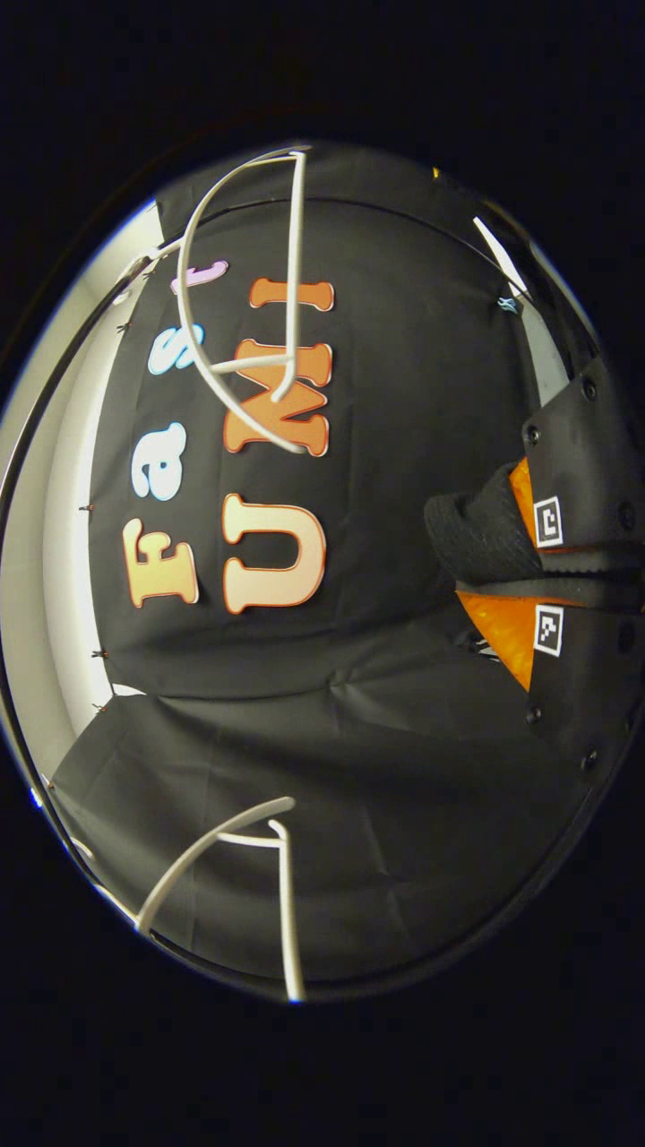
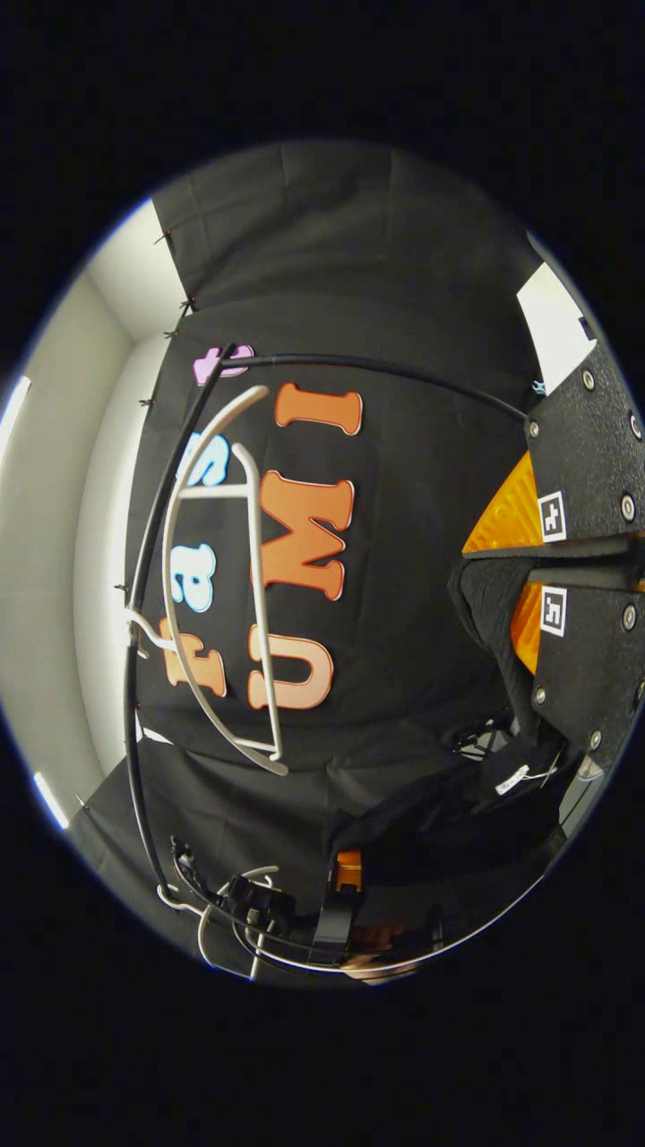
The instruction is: Grasp the clothes on the hanger with both hands and then place them into the laundry hamper below.
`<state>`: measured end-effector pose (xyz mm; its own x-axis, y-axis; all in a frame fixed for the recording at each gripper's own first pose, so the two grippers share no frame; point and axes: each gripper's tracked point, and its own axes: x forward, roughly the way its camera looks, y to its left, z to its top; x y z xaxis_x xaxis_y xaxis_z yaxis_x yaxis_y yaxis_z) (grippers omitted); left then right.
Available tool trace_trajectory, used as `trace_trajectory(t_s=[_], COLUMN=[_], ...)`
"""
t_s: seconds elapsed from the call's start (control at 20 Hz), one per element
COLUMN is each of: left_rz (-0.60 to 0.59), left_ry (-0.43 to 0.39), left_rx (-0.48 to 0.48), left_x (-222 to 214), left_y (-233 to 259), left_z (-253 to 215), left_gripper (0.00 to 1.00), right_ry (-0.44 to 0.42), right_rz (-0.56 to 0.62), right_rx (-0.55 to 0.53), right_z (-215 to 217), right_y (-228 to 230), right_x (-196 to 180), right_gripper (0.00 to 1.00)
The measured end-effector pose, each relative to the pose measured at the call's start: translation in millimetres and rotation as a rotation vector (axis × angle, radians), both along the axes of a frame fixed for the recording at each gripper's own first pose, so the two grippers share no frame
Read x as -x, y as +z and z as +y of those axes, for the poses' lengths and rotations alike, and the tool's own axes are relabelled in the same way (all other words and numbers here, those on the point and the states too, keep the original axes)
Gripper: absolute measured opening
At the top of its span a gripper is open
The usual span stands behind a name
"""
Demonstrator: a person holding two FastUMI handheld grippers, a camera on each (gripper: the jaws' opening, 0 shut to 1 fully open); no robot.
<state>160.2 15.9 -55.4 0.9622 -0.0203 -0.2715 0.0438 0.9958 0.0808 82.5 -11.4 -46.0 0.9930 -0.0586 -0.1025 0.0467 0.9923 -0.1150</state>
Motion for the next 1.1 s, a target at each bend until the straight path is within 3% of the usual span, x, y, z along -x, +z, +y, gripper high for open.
trace_trajectory(t_s=[0.3, 0.7, 1.1], left_rz=[0.124, 0.304, 0.524], left_ry=[-0.034, -0.051, -0.028], left_rx=[-0.103, -0.083, -0.09], left_x=[49, 102, 147], left_y=[-65, -155, -241], left_z=[3, 10, 31], left_gripper=[0.1, 0.1, 0.1], right_ry=[0.079, 0.162, 0.201], right_rz=[0.127, 0.302, 0.601], right_rx=[-0.019, -0.063, -0.066], right_z=[32, 70, 78], right_y=[-56, -134, -261], right_x=[5, 6, 38], right_gripper=[0.04, 0.05, 0.07])
